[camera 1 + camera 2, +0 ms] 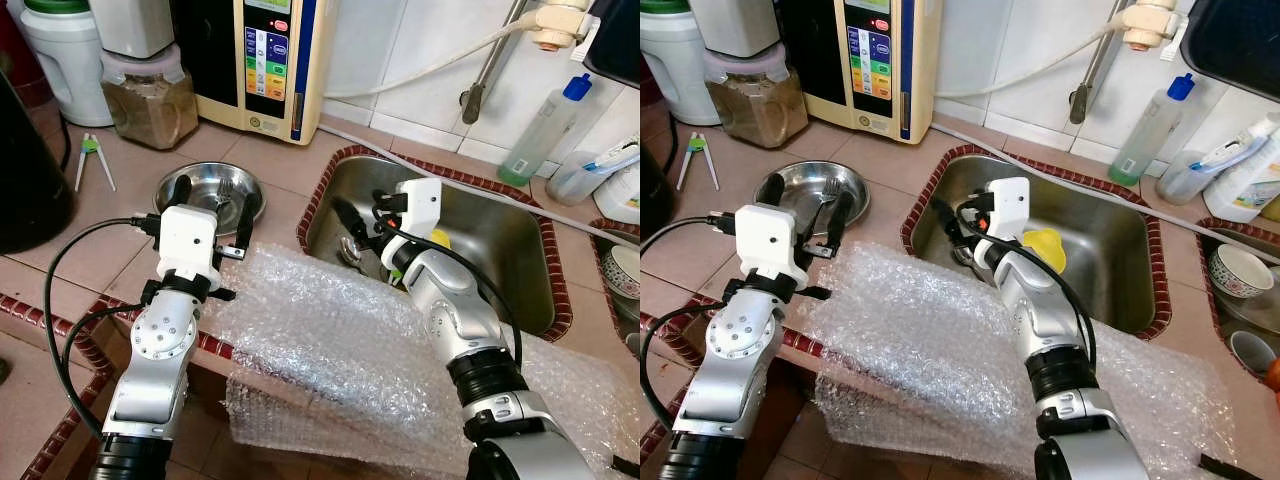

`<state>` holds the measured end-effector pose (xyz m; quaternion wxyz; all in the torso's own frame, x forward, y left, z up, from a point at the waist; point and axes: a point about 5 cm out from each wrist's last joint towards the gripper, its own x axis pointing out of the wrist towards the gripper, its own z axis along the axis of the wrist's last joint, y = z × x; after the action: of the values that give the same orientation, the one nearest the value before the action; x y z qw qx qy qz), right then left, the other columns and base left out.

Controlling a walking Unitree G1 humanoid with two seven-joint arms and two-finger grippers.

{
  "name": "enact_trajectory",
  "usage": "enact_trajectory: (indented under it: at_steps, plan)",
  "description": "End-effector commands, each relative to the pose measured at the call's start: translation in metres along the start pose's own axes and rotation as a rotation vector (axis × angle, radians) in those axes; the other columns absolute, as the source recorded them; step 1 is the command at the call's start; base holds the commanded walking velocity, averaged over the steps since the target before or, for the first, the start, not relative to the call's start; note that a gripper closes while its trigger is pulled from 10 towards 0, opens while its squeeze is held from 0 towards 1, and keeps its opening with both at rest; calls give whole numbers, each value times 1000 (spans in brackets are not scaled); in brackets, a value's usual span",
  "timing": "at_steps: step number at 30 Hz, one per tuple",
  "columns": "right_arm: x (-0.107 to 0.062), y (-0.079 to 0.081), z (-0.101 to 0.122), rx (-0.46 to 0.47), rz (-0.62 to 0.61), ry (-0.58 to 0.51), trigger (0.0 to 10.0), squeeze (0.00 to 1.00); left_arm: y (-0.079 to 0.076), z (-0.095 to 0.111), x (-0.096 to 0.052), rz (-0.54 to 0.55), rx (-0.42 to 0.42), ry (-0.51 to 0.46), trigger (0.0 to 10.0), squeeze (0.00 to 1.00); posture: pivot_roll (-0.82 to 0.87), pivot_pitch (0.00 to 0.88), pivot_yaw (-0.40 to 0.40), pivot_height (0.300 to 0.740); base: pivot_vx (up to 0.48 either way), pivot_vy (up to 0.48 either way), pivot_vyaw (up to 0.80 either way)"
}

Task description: Kitchen organization

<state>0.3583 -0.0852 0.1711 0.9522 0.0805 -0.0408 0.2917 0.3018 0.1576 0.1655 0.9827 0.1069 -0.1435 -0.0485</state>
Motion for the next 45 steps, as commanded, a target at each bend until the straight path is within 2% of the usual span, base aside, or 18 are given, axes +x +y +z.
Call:
enact_trajectory:
  at_steps: [1, 3, 4, 5, 6, 7, 15, 16, 17, 19, 20, 21, 22, 23, 45]
  plan:
    - [-3, 2, 5, -15, 41, -12, 10000, 1000, -3, -8, -4, 7, 7, 29, 10000, 1000, 140, 99, -116, 740, 0, 0, 0]
    - [-4, 4, 6, -23, 52, -15, 10000, 1000, -2, -11, -5, 10, 6, 34, 10000, 1000, 140, 99, -116, 740, 0, 0, 0]
    - [-5, 4, 6, -30, 57, -14, 10000, 1000, -2, -13, -6, 14, 7, 42, 10000, 941, 138, 98, -114, 740, 0, 0, 0]
    - [-5, 5, 7, -34, 61, -13, 10000, 1000, -2, -14, -6, 17, 8, 48, 10000, 941, 138, 98, -114, 740, 0, 0, 0]
    - [-7, 6, 6, -38, 72, -10, 10000, 1000, -2, -17, -7, 19, -1, 62, 10000, 71, 137, 97, -115, 740, 0, 0, 0]
    - [-7, 7, 6, -36, 78, -9, 10000, 1000, -1, -19, -8, 21, -3, 67, 10000, 0, 137, 97, -115, 740, 0, 0, 0]
    - [-12, 28, 7, -39, 231, 12, 10000, 1000, -4, -38, -10, 2, -46, 164, 10000, 0, 133, 92, -115, 740, 0, 0, 0]
    - [-12, 29, 6, -34, 247, 15, 10000, 1000, -5, -39, -10, -6, -55, 169, 8980, 0, 133, 92, -115, 740, 0, 0, 0]
    - [-13, 31, 6, -31, 258, 18, 10000, 1000, -6, -40, -10, -10, -63, 171, 8980, 0, 133, 92, -115, 740, 0, 0, 0]
    - [-15, 35, 5, -26, 292, 32, 10000, 1000, -8, -41, -10, -24, -75, 176, 4588, 0, 132, 93, -115, 740, 0, 0, 0]
    - [-17, 38, 3, -23, 321, 47, 10000, 584, -8, -42, -10, -30, -82, 176, 2196, 0, 132, 93, -115, 740, 0, 0, 0]
    - [-18, 40, 2, -20, 335, 54, 10000, 584, -8, -42, -10, -32, -85, 176, 2196, 0, 131, 96, -116, 740, 0, 0, 0]
    - [-20, 43, 0, -21, 354, 66, 10000, 314, -9, -42, -10, -36, -88, 175, 0, 0, 131, 97, -116, 740, 0, 0, 0]
    - [-21, 43, -1, -25, 356, 71, 10000, 0, -9, -42, -11, -38, -89, 175, 0, 0, 131, 97, -116, 740, 0, 0, 0]
    - [-18, 40, 1, -31, 325, 77, 10000, 0, -2, -43, -11, -32, -88, 178, 0, 0, 135, 97, -120, 740, 0, 0, 0]
